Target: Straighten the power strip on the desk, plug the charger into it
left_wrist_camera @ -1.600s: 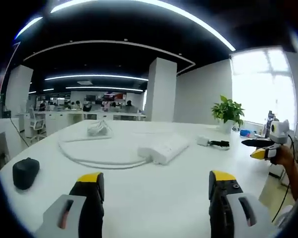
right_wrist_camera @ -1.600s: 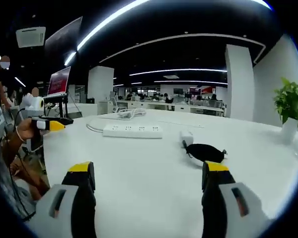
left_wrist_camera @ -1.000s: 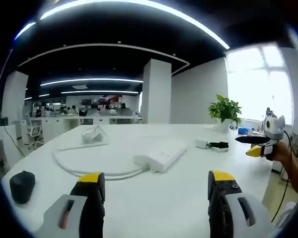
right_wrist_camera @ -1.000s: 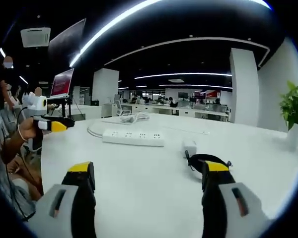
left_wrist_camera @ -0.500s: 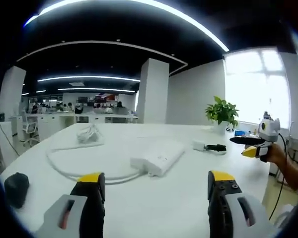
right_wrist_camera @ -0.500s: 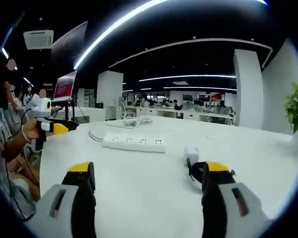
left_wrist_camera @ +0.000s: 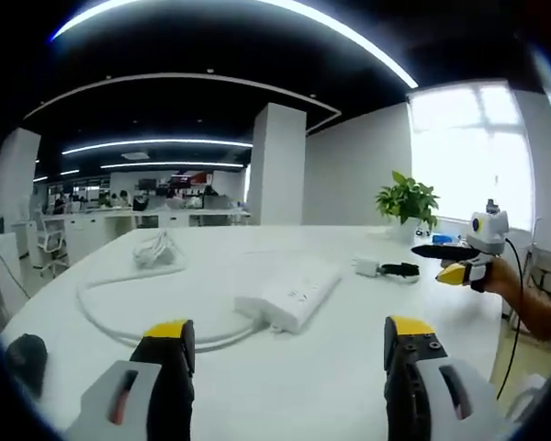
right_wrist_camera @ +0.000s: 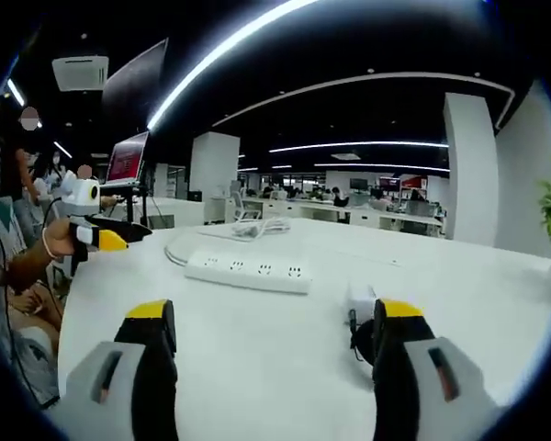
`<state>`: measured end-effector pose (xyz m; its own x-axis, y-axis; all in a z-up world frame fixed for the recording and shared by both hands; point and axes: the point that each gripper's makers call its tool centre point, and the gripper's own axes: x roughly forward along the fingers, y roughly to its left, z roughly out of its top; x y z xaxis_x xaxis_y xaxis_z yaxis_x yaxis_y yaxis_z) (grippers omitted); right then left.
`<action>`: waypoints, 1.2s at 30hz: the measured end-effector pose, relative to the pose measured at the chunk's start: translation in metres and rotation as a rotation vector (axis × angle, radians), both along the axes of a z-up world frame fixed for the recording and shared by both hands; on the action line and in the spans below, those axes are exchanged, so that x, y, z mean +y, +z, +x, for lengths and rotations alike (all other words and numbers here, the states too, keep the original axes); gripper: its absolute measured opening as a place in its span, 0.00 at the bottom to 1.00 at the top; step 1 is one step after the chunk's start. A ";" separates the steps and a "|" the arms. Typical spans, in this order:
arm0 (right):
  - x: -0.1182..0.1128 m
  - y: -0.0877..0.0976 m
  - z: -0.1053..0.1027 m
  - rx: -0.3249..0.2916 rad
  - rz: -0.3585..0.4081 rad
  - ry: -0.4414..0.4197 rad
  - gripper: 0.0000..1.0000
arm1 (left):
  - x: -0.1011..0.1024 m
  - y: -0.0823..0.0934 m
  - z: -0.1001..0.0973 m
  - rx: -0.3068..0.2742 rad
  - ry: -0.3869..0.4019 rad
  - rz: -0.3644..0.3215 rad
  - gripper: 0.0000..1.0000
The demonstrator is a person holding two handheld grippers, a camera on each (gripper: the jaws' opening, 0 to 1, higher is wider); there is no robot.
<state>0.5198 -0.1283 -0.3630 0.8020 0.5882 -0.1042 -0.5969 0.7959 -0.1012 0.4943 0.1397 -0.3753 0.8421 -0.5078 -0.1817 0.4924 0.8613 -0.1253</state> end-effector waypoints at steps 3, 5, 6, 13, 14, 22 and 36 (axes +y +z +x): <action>0.002 -0.002 0.003 0.004 -0.011 0.011 0.89 | -0.002 -0.001 0.002 0.002 -0.002 -0.002 0.86; 0.002 -0.004 0.005 0.012 -0.013 0.013 0.89 | -0.003 -0.001 0.003 0.005 -0.005 -0.001 0.86; 0.002 -0.004 0.006 0.013 -0.012 0.018 0.89 | -0.003 -0.001 0.003 0.006 -0.005 0.000 0.86; 0.003 -0.005 0.012 0.023 -0.010 0.022 0.89 | -0.007 0.000 0.007 0.009 -0.012 0.000 0.86; 0.003 -0.005 0.013 0.026 -0.006 0.024 0.89 | -0.008 0.000 0.007 0.008 -0.014 0.000 0.86; 0.003 -0.008 0.024 0.044 0.005 0.031 0.88 | -0.013 0.000 0.012 0.009 -0.017 0.013 0.86; 0.006 -0.020 0.034 0.088 -0.013 0.054 0.87 | -0.015 -0.004 0.027 0.020 -0.011 0.028 0.85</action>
